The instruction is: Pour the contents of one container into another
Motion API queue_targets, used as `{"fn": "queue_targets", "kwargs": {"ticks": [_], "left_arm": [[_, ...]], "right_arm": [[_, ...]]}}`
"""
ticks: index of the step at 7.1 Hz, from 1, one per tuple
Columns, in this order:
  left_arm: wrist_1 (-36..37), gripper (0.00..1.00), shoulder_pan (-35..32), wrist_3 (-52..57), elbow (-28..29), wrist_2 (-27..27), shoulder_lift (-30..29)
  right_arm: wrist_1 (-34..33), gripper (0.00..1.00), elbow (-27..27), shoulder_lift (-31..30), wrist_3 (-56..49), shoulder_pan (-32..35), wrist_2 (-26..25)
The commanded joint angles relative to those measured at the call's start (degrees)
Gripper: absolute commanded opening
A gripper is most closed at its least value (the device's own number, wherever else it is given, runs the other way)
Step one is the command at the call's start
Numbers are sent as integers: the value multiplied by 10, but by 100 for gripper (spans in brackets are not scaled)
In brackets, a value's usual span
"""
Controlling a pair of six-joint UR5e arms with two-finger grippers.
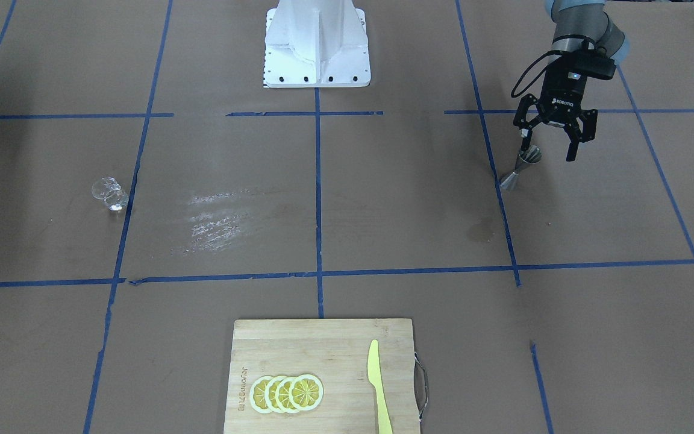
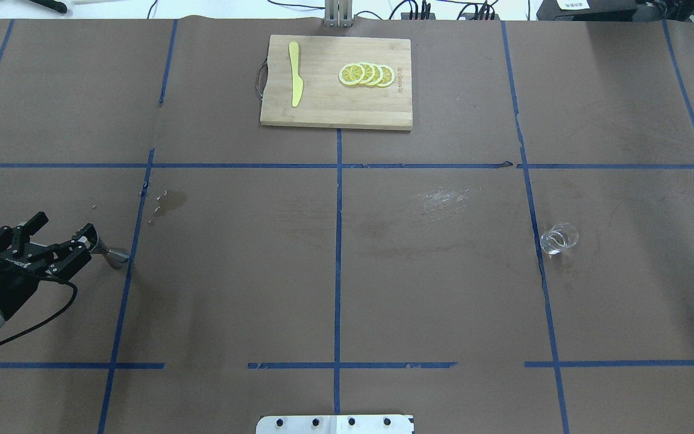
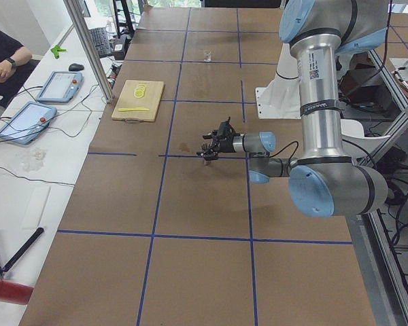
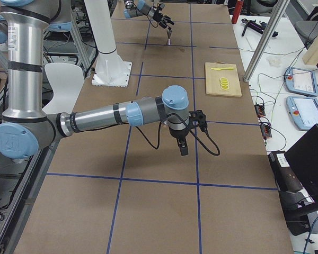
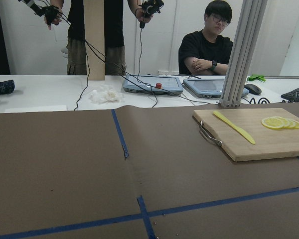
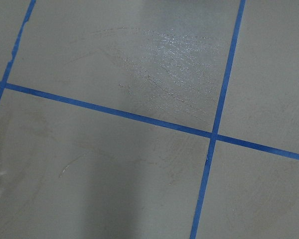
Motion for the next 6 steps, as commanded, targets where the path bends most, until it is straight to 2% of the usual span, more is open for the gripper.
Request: {"fn": "queue_targets", "kwargs": {"ticks": [1, 6], "left_arm": [[1, 100, 30, 0, 15, 36, -11], [1, 100, 45, -31, 80, 41, -53]], "right_arm": [[0, 100, 0, 0, 0, 0, 0], [0, 100, 0, 2, 0, 0, 0]]}}
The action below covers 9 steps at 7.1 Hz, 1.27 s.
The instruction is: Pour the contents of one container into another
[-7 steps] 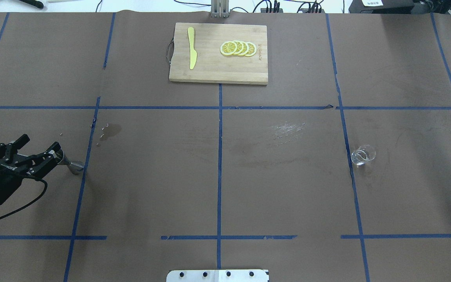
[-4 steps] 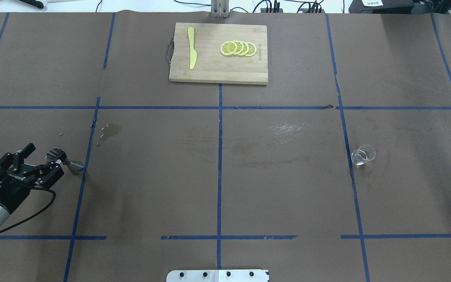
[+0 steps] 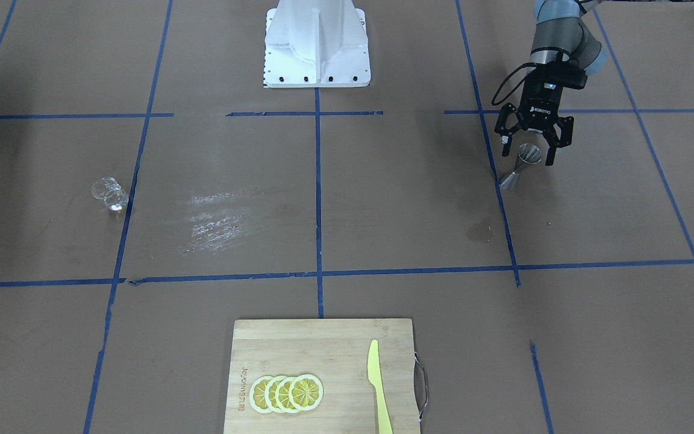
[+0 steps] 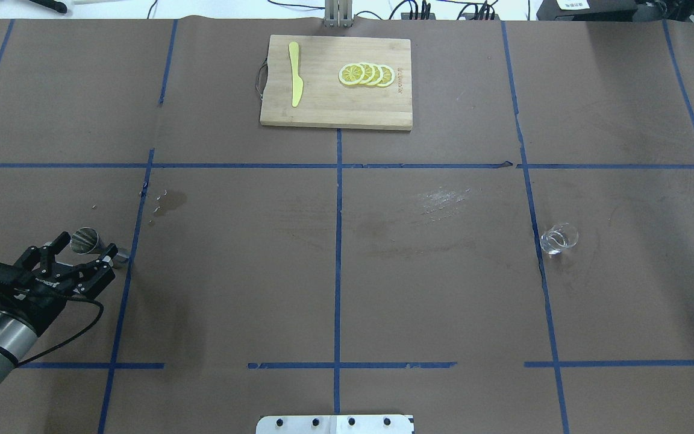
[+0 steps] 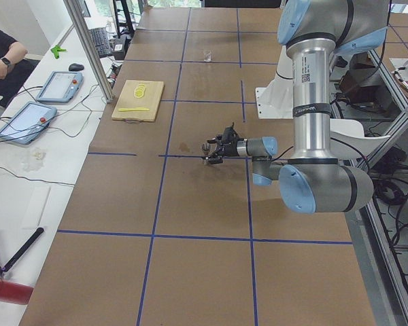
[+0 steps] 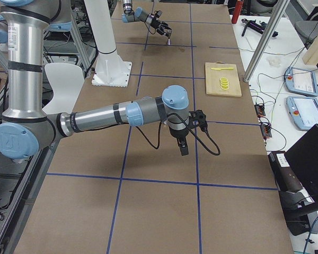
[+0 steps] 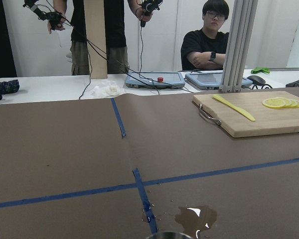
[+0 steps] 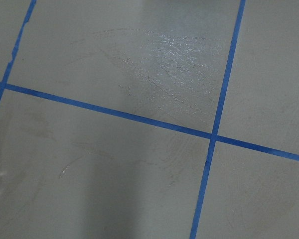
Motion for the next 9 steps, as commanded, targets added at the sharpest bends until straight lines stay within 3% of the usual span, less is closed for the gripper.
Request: {"fn": "queue_targets", "kwargs": {"ticks": [1, 4, 9], "left_arm": [[1, 99, 5, -11, 32, 18, -22], [-1, 68, 10, -12, 38, 20, -29], [-2, 61, 24, -14, 39, 20, -28]], "right_arm": [[0, 100, 0, 1, 0, 0, 0], [0, 100, 0, 1, 0, 0, 0], [0, 100, 0, 1, 0, 0, 1]]}}
